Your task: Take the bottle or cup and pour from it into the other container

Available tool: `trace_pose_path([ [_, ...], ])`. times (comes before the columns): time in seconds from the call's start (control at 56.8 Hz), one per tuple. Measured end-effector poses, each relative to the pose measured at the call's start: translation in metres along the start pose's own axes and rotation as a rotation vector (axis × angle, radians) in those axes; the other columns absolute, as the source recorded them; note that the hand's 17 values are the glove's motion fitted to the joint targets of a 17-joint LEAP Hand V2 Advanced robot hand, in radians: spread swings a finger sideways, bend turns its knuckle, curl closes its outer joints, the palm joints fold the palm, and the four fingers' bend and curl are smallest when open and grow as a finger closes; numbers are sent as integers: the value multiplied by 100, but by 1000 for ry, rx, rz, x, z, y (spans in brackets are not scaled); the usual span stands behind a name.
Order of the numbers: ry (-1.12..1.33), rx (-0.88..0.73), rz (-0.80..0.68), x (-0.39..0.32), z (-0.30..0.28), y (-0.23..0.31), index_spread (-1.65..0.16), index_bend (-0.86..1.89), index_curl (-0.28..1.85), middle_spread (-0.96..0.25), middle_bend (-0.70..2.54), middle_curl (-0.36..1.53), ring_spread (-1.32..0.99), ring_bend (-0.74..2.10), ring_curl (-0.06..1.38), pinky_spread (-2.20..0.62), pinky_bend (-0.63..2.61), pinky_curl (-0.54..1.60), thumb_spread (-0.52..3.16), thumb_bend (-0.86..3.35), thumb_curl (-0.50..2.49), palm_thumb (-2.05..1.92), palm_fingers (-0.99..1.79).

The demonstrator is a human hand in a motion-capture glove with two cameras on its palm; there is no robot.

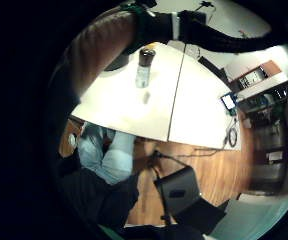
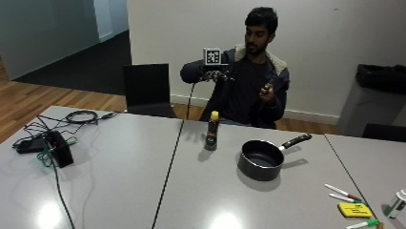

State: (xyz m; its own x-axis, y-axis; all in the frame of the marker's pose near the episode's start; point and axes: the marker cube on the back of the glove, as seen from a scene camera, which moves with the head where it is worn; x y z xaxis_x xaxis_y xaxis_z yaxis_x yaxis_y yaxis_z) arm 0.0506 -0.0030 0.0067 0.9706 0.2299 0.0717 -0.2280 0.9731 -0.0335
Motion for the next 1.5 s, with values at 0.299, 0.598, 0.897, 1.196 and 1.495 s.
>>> trace_pose_path([
  [0.299,-107,157,-35,75,34,-62,-40,11,18,13,29,32,25,21,23,38,65,36,90,-3,30,19,18],
  [0.598,-417,245,145,118,97,-131,-37,12,18,16,29,33,26,19,23,37,71,37,87,-3,32,25,12],
  [0.897,-686,133,169,121,153,-181,-35,11,18,18,31,33,27,20,24,37,74,37,84,-3,33,30,8],
  [1.196,-960,78,105,88,188,-232,-31,10,17,18,33,34,28,25,26,37,73,35,80,-3,34,35,9],
  [1.495,-1175,183,99,70,213,-243,-27,11,17,7,40,36,21,50,32,34,62,32,81,1,37,53,50],
])
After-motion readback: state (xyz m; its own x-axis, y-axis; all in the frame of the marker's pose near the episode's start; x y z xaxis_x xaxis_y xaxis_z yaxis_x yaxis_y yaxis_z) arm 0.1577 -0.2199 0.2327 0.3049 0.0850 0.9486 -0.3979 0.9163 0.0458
